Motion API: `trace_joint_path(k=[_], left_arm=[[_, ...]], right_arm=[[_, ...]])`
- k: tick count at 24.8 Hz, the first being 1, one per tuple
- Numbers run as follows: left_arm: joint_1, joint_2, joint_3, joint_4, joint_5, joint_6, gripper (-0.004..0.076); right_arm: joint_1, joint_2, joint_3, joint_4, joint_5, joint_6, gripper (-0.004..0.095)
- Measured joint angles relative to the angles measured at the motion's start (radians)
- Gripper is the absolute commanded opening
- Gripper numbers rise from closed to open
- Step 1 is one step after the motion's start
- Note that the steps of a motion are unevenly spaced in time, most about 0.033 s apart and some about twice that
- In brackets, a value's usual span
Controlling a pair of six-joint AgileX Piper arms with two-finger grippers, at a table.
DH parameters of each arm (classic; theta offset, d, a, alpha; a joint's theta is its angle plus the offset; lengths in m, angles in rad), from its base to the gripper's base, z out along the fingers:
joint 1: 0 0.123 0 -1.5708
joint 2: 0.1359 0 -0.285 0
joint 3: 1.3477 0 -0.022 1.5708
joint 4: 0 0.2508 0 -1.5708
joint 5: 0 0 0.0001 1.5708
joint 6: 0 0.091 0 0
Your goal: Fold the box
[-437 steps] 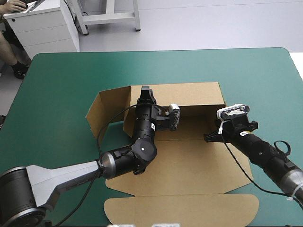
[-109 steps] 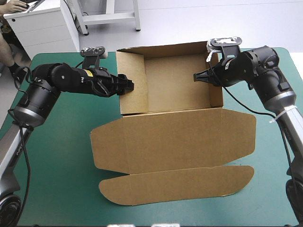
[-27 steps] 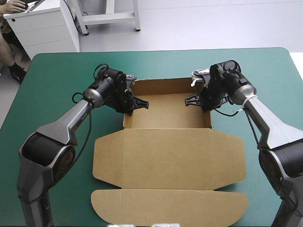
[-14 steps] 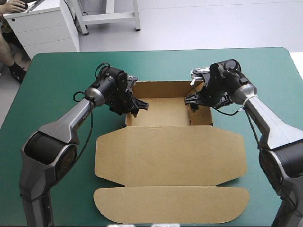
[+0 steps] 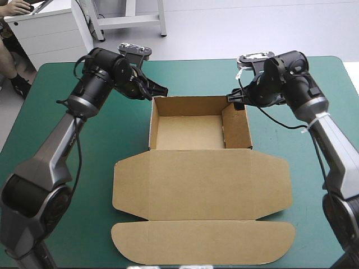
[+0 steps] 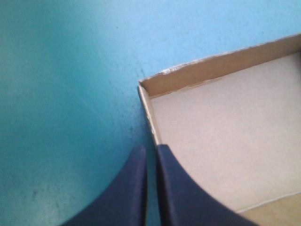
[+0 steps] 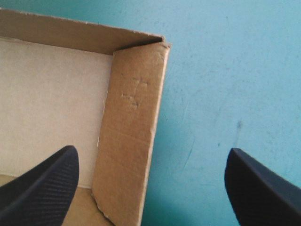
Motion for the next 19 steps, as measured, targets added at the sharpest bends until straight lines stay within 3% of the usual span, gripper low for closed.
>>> trace_joint_path(k=[8, 19], left_arm=[[0.0, -0.442, 0.4, -0.02, 0.001, 0.063, -0.0004], [0.0, -0.995, 0.846, 0.017, 0.001, 0.067, -0.0004]], right_arm=[[0.0, -0.083, 0.113, 0.001, -0.026, 0.008, 0.0782], [0.0, 0.089, 0.114, 0.049, -0.054, 0.031, 0.0782]])
